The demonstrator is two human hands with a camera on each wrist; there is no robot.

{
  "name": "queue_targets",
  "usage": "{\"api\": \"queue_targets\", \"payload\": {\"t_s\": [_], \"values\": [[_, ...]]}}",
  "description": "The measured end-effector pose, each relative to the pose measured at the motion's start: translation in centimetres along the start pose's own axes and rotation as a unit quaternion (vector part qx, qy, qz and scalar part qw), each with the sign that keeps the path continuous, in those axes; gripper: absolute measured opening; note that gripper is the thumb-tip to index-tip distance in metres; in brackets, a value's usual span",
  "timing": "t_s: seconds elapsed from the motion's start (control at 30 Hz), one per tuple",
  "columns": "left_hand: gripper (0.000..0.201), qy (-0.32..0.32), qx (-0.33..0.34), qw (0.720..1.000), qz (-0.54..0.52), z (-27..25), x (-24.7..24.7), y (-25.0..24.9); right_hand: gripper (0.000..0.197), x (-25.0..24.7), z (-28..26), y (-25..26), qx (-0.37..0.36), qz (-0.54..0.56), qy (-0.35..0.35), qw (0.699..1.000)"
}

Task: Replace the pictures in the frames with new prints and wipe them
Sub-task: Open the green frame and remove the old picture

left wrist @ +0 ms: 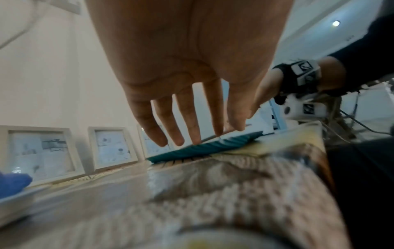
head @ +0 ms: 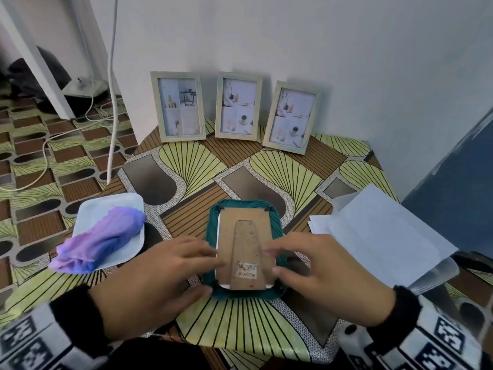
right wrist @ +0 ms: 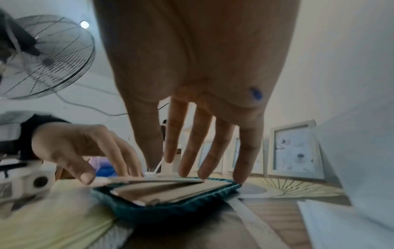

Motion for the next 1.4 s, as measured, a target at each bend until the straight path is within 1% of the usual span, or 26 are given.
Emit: {"api": "queue_targets", "payload": {"t_s": [0.07, 0.13, 0.23, 0.37, 0.53, 0.6, 0.7, 0.83, 0.93, 1.0, 1.13, 1.2, 1.27, 1.3, 1.33, 1.37, 1.4], "values": [[0.040, 0.035, 0.006, 0.997, 0.068, -0.5, 0.6, -0.4, 0.032, 0.7, -0.3, 0.0, -0.028, -0.064, 0.058, 0.996], [0.040, 0.049, 0.009, 0.993, 0.109, -0.9, 1.1, -0.4, 0.036, 1.7, -0.6, -0.4, -0.049, -0.112, 0.102, 0.987], [0.040, 0.064, 0.004, 0.990, 0.124, -1.3, 1.4, -0.2, 0.039, 2.9, -1.1, -0.7, -0.077, -0.154, 0.132, 0.976], [0.042, 0.072, -0.018, 0.988, 0.134, -1.4, 1.2, 0.0, 0.036, 3.4, -1.5, -0.9, -0.093, -0.185, 0.135, 0.969], [0.042, 0.071, -0.004, 0.987, 0.145, -1.3, 1.0, -0.1, 0.030, 3.1, -1.7, 0.4, -0.122, -0.230, 0.123, 0.958], [0.041, 0.063, 0.001, 0.988, 0.142, -1.2, 0.9, -0.3, 0.027, 2.9, -1.8, 1.0, -0.132, -0.228, 0.108, 0.959], [0.041, 0.045, 0.016, 0.990, 0.130, -1.0, 0.9, -0.9, 0.028, 3.1, -1.5, 0.6, -0.114, -0.220, 0.125, 0.961], [0.032, 0.017, 0.030, 0.993, 0.111, -0.5, 0.8, -1.0, 0.031, 3.4, -1.3, 0.1, -0.102, -0.239, 0.135, 0.956], [0.037, 0.010, 0.032, 0.994, 0.107, -0.3, 1.0, -0.7, 0.030, 3.4, -1.2, 0.3, -0.096, -0.246, 0.132, 0.955], [0.034, 0.002, 0.029, 0.995, 0.093, -0.2, 1.0, -0.4, 0.030, 3.3, -1.1, 0.2, -0.089, -0.256, 0.136, 0.953], [0.018, 0.002, 0.015, 0.999, 0.050, -0.1, 0.8, -0.2, 0.029, 3.3, -1.0, 0.2, -0.086, -0.264, 0.136, 0.951], [0.018, -0.004, 0.004, 1.000, 0.029, -0.2, 0.3, -0.1, 0.026, 3.1, -0.9, 0.2, -0.081, -0.263, 0.134, 0.952], [0.017, -0.013, -0.021, 0.999, -0.019, -0.1, -0.3, 0.4, 0.019, 2.4, -0.5, 0.2, -0.068, -0.241, 0.127, 0.960], [0.016, -0.023, -0.041, 0.997, -0.061, 0.1, -0.8, 0.8, 0.015, 1.8, -0.1, 0.1, -0.051, -0.203, 0.111, 0.972], [0.015, -0.046, -0.062, 0.991, -0.106, 0.4, -1.4, 1.4, 0.013, 0.9, 0.4, -0.1, -0.025, -0.146, 0.081, 0.986], [0.016, -0.079, -0.081, 0.983, -0.147, 0.8, -2.1, 2.1, 0.011, -0.2, 1.0, -0.5, 0.003, -0.086, 0.039, 0.996], [0.021, -0.114, -0.102, 0.971, -0.183, 1.3, -2.9, 2.8, 0.010, -1.1, 1.6, -1.0, 0.028, -0.043, -0.004, 0.999]]}}
Point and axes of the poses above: each hand's wrist, its own z-axis towards the middle knuckle, its own x-axis out of the palm, y = z × x, the point moved 9 cm from there along z, towards the middle knuckle, and after that the axes turned 10 degrees about -z, right-handed, at the moved point
